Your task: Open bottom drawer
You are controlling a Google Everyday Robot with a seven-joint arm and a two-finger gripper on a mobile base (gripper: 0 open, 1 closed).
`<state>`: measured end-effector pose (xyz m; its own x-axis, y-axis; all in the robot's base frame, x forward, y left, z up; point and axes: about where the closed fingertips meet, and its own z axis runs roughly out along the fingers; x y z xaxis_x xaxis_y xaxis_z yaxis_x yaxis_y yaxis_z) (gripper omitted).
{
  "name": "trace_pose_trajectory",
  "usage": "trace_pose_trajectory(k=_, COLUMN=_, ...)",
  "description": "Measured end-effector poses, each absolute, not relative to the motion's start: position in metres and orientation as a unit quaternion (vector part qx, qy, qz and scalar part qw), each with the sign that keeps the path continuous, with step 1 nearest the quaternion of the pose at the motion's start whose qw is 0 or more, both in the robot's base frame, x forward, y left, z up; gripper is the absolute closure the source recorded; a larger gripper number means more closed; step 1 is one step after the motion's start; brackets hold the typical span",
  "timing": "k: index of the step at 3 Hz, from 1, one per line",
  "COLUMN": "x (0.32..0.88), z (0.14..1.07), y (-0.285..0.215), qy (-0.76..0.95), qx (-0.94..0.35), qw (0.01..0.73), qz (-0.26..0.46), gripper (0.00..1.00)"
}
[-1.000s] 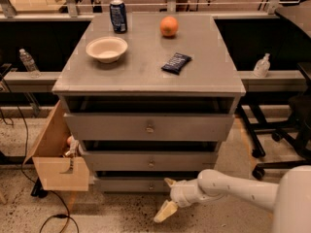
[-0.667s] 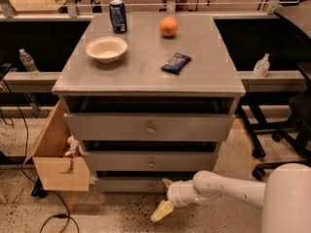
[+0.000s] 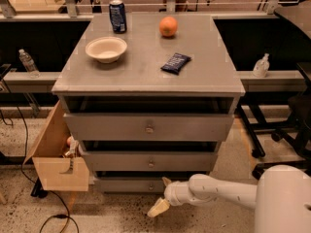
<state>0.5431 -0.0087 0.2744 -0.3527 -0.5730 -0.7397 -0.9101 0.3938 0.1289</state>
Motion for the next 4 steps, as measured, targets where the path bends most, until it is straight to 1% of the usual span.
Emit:
trace_pose_trajectory(k=1, x=0.564, z=0.274, y=-0.007, qy=0.772, qx=-0.478, qw=0.327, qz=0.26, gripper=0.0)
trace_pose_trajectory(k=2, x=0.59, z=0.276, y=0.006, qy=0.759, qx=-0.501, qw=0.334, qz=0.249, gripper=0.0)
trace_pose_trajectory(k=4, x=0.589, z=0.271, y=0.008, qy=0.761, qx=-0.503, qw=0.329, qz=0.244, gripper=0.0)
